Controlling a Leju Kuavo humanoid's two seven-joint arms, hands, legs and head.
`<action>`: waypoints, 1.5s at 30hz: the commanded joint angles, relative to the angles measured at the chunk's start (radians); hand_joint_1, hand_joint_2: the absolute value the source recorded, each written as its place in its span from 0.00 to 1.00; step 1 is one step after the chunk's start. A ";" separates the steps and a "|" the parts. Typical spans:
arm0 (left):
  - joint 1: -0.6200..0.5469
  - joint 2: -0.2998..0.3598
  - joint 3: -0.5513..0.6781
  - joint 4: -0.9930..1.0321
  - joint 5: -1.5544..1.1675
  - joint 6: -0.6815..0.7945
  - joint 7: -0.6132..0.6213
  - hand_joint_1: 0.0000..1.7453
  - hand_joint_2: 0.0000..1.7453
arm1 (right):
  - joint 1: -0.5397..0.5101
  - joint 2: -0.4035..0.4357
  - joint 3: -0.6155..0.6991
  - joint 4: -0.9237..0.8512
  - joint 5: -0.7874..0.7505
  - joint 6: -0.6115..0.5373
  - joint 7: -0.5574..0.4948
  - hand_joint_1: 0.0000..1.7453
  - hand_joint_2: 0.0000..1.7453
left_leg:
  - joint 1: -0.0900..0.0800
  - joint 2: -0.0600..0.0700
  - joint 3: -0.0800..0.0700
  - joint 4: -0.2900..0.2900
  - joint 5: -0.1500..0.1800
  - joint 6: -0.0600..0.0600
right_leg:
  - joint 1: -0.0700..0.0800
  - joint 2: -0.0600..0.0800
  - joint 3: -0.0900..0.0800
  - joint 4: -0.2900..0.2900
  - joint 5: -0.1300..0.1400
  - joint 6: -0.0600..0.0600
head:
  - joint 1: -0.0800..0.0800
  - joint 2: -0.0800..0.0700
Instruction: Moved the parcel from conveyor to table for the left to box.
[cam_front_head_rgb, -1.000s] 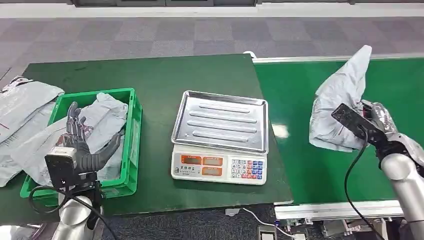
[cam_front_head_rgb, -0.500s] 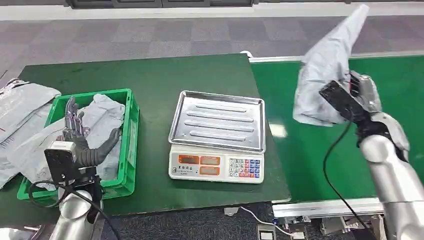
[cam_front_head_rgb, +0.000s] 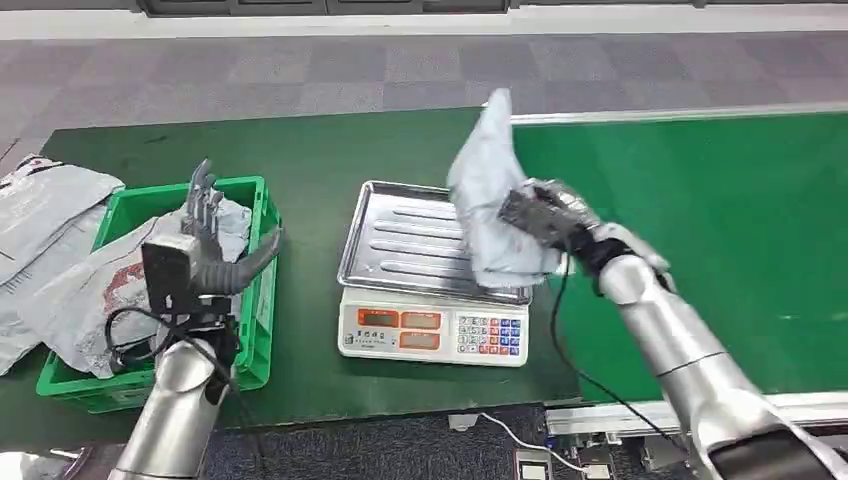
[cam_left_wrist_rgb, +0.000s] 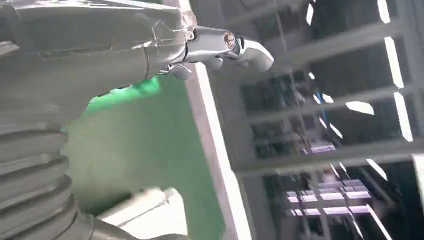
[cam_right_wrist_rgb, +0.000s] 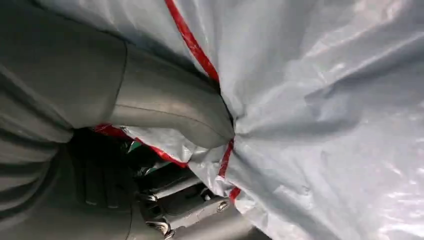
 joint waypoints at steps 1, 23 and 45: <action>-0.105 0.004 -0.089 0.155 0.007 0.007 0.010 0.00 1.00 | -0.109 0.076 0.140 0.290 -0.050 0.049 -0.007 1.00 1.00 | 0.000 -0.003 0.000 -0.001 0.001 0.001 | 0.000 -0.003 0.001 0.000 0.000 0.000 | 0.000 0.000; -0.097 -0.008 -0.097 0.131 -0.011 0.012 0.041 0.00 1.00 | -0.114 0.079 0.222 0.414 -0.054 0.088 0.047 0.00 1.00 | 0.000 -0.002 0.001 -0.002 0.002 0.000 | 0.001 -0.002 0.002 -0.002 0.001 -0.001 | 0.000 0.000; -0.071 -0.011 -0.108 0.119 -0.055 0.037 0.004 0.00 1.00 | 0.043 0.057 -0.096 -0.097 -0.124 -0.213 -0.105 0.00 1.00 | 0.000 -0.002 -0.003 0.001 0.002 0.000 | 0.000 -0.003 -0.003 0.001 0.001 -0.001 | 0.000 0.000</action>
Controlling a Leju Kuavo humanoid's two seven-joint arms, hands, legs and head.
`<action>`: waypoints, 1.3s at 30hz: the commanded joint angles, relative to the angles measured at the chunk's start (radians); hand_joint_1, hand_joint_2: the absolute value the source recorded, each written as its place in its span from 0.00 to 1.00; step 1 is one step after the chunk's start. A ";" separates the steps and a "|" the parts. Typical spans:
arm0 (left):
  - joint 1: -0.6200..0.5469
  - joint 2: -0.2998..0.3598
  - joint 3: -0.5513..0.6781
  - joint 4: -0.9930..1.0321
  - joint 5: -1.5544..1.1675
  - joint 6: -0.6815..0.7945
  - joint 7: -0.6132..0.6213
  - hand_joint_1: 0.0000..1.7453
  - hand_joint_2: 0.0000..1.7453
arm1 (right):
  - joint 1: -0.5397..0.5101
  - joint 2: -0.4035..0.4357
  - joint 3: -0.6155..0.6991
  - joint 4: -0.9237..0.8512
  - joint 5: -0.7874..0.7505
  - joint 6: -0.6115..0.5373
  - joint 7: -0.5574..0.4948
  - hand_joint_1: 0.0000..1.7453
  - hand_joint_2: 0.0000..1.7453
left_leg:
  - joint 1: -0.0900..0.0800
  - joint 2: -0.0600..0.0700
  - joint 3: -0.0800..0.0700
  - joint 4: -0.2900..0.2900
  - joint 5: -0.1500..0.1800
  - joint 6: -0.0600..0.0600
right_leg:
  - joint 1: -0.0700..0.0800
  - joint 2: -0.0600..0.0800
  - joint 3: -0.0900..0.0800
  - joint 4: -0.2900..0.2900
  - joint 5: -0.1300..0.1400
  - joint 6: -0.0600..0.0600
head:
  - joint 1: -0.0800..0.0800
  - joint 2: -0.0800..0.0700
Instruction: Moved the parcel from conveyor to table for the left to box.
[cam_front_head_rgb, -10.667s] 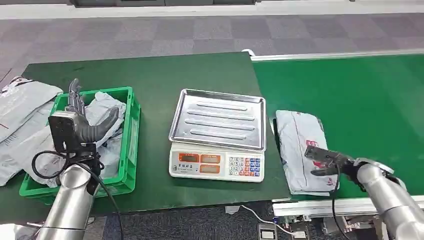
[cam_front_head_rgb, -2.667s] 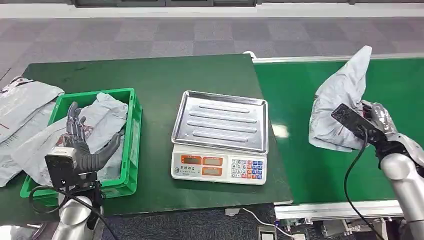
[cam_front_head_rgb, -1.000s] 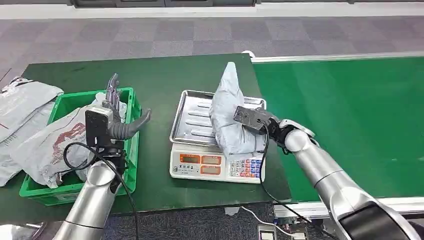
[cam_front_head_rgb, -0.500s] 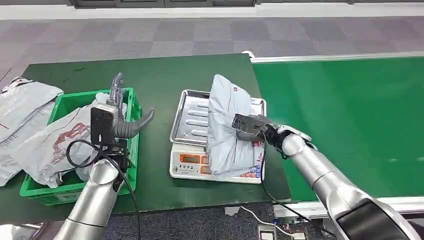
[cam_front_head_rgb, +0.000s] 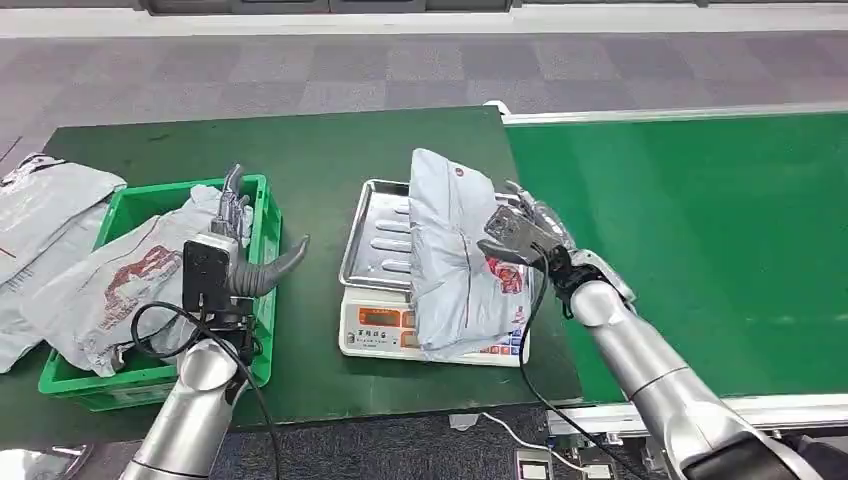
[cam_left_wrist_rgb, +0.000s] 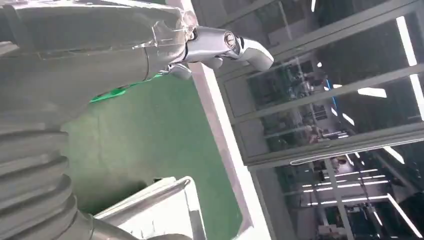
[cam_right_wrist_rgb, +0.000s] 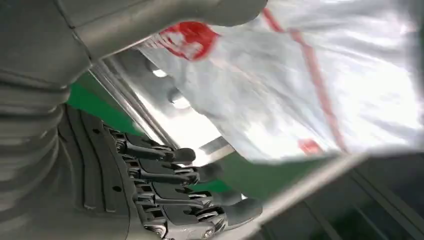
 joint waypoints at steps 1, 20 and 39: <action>-0.074 -0.001 -0.050 0.075 -0.006 0.008 -0.009 0.00 1.00 | -0.017 0.013 -0.122 -0.121 -0.019 0.016 -0.036 0.00 1.00 | 0.000 0.000 -0.001 0.000 0.000 0.000 | 0.000 0.000 -0.001 0.000 0.000 0.000 | 0.000 0.000; -0.194 -0.042 -0.192 0.212 -0.076 0.005 0.002 0.00 1.00 | 0.062 0.065 -0.341 -0.260 -0.136 -0.150 -0.147 0.00 1.00 | 0.000 -0.002 -0.001 0.000 0.001 0.000 | 0.000 -0.002 -0.001 -0.001 0.001 0.000 | 0.000 0.000; -0.453 -0.222 -0.366 0.635 -0.098 -0.191 0.121 0.00 1.00 | 0.098 0.042 -0.487 -0.185 -0.244 -0.153 -0.200 0.00 1.00 | -0.002 -0.001 0.000 -0.001 0.001 0.001 | -0.002 -0.001 0.001 -0.002 0.002 0.002 | 0.000 0.000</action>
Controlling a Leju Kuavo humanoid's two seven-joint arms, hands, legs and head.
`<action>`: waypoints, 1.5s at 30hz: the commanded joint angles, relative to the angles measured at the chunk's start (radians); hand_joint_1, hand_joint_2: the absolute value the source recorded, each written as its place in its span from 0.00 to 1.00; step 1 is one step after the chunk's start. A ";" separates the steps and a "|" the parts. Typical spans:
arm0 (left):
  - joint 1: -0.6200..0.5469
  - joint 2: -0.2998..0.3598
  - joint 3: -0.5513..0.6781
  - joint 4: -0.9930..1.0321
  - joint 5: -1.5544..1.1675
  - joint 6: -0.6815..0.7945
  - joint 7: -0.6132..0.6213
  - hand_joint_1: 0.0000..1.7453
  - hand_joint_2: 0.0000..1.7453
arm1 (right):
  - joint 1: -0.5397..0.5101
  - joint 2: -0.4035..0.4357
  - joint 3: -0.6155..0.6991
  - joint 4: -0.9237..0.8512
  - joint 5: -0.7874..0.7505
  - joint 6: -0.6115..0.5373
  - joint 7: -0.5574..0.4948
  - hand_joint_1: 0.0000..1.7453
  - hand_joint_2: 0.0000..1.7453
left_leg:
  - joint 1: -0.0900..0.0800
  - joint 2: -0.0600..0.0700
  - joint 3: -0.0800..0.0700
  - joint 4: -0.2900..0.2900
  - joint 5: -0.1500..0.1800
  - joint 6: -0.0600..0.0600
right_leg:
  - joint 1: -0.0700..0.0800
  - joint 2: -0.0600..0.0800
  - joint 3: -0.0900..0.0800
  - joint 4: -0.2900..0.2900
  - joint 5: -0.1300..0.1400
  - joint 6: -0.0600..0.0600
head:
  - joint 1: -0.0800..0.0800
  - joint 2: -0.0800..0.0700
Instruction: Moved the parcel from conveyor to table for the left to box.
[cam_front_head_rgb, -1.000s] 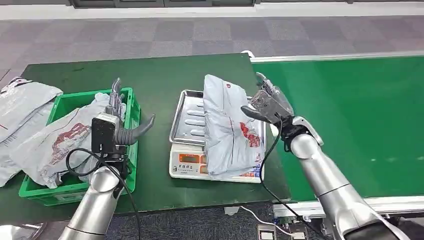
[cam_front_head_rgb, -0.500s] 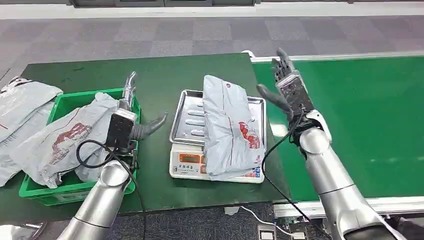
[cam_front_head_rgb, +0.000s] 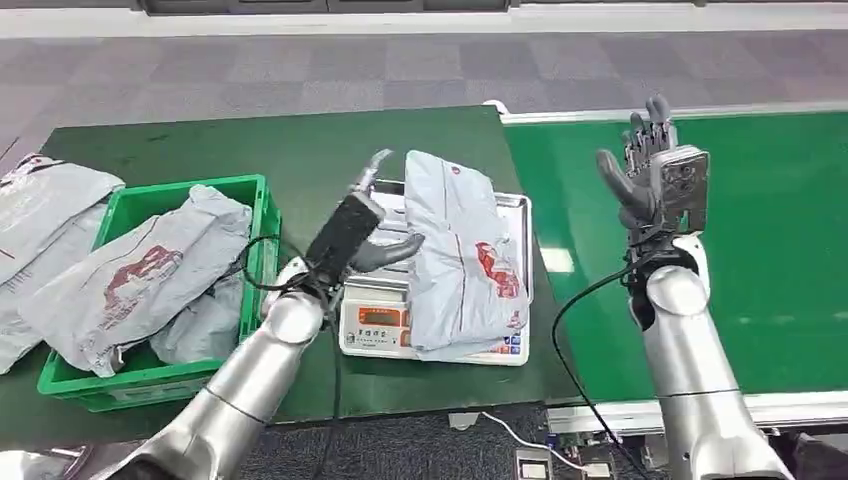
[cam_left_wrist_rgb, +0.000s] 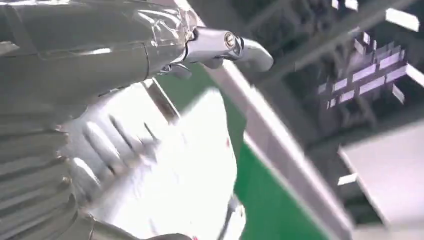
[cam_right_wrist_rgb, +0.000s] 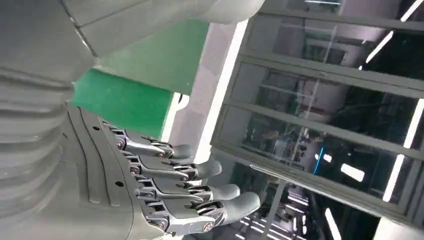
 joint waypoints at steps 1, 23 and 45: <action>-0.189 -0.075 -0.209 0.338 -0.027 -0.141 0.002 0.00 1.00 | -0.011 0.017 -0.090 0.065 -0.024 0.002 0.000 0.00 1.00 | 0.000 -0.002 0.002 -0.001 0.000 0.000 | 0.000 -0.002 0.003 -0.001 -0.001 -0.001 | 0.000 0.000; -0.235 -0.131 -0.418 0.504 -0.196 -0.084 -0.027 0.00 1.00 | -0.069 -0.048 -0.059 0.156 -0.087 0.042 -0.015 0.00 1.00 | -0.001 0.002 0.001 -0.001 -0.001 0.000 | -0.001 0.003 0.001 0.000 0.000 -0.001 | 0.000 0.000; -0.257 -0.115 -0.538 0.574 -0.386 -0.107 0.065 0.09 1.00 | -0.094 -0.049 -0.017 0.184 -0.133 0.081 -0.036 0.00 1.00 | -0.001 0.003 0.001 -0.001 0.000 0.000 | -0.001 0.003 0.000 0.001 0.000 -0.001 | 0.000 0.000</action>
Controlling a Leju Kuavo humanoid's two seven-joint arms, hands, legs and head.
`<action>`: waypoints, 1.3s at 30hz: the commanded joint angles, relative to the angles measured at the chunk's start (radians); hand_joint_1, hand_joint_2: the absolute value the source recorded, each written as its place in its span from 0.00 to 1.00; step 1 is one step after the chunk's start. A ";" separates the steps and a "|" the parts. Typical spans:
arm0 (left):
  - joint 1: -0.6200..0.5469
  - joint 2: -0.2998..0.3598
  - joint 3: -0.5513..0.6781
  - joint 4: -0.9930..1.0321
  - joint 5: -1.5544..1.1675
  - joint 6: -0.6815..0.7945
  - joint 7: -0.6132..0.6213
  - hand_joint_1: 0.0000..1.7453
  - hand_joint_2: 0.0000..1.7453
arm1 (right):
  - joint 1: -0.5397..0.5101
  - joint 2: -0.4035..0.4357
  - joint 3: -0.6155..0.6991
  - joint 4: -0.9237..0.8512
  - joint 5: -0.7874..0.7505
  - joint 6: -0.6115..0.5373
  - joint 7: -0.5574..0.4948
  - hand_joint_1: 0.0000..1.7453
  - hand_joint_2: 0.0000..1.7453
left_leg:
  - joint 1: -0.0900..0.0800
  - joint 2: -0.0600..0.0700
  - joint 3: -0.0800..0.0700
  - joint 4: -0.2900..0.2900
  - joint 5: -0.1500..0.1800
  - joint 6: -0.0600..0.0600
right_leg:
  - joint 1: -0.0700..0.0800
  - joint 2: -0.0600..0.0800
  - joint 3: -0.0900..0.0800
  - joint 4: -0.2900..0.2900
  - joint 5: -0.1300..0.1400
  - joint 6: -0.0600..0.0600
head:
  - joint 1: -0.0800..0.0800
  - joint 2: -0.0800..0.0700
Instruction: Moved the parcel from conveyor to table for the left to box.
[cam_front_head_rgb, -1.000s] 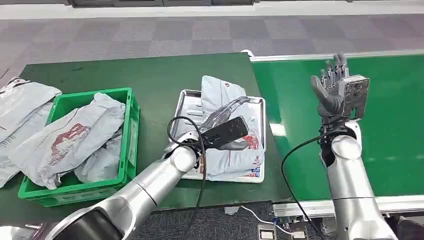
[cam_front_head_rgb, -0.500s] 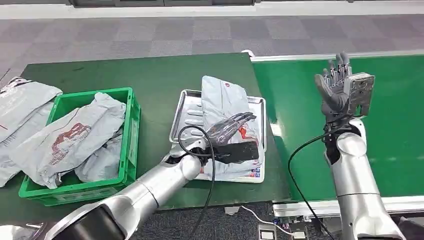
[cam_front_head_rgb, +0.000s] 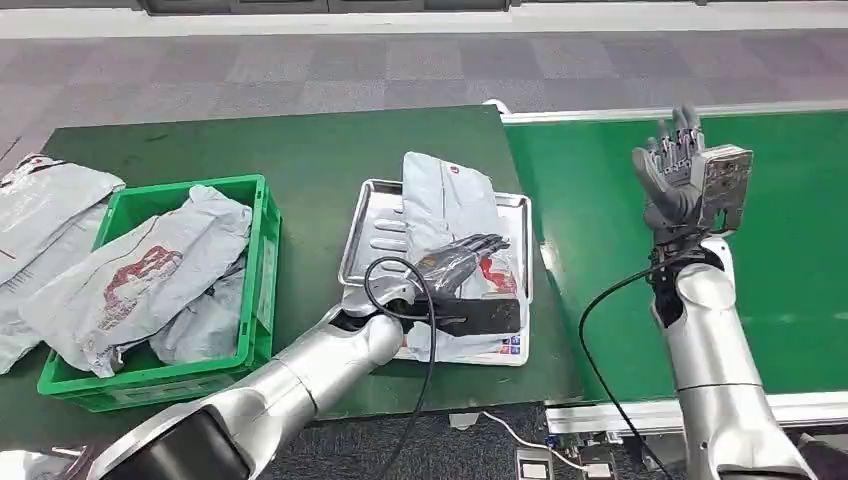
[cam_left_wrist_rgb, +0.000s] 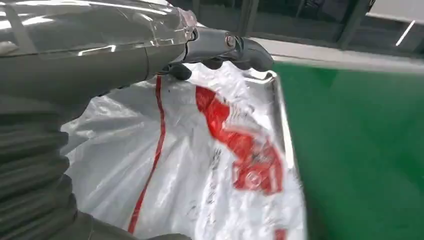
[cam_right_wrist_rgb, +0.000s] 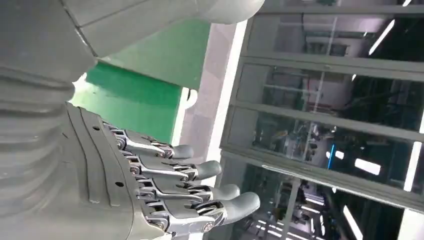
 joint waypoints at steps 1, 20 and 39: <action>-0.057 0.026 -0.159 0.109 -0.109 -0.021 0.056 0.53 1.00 | -0.054 0.018 0.028 0.065 -0.022 0.024 -0.002 0.00 1.00 | 0.000 0.002 0.001 0.000 -0.001 0.000 | 0.000 0.002 0.001 0.000 0.000 -0.001 | 0.000 0.000; -0.032 0.040 -0.032 0.060 -0.136 0.088 0.044 1.00 1.00 | -0.052 0.049 -0.015 0.011 -0.013 0.038 -0.006 0.00 1.00 | 0.000 0.002 0.001 0.000 -0.001 0.000 | 0.000 0.002 0.000 0.001 0.000 -0.001 | 0.000 0.000; -0.043 0.024 0.016 0.047 -0.162 0.100 0.036 1.00 1.00 | -0.054 0.033 -0.020 0.043 -0.010 0.062 -0.010 0.00 1.00 | 0.000 0.001 0.002 -0.001 0.000 0.000 | 0.001 0.001 0.002 -0.001 0.000 -0.001 | 0.000 0.000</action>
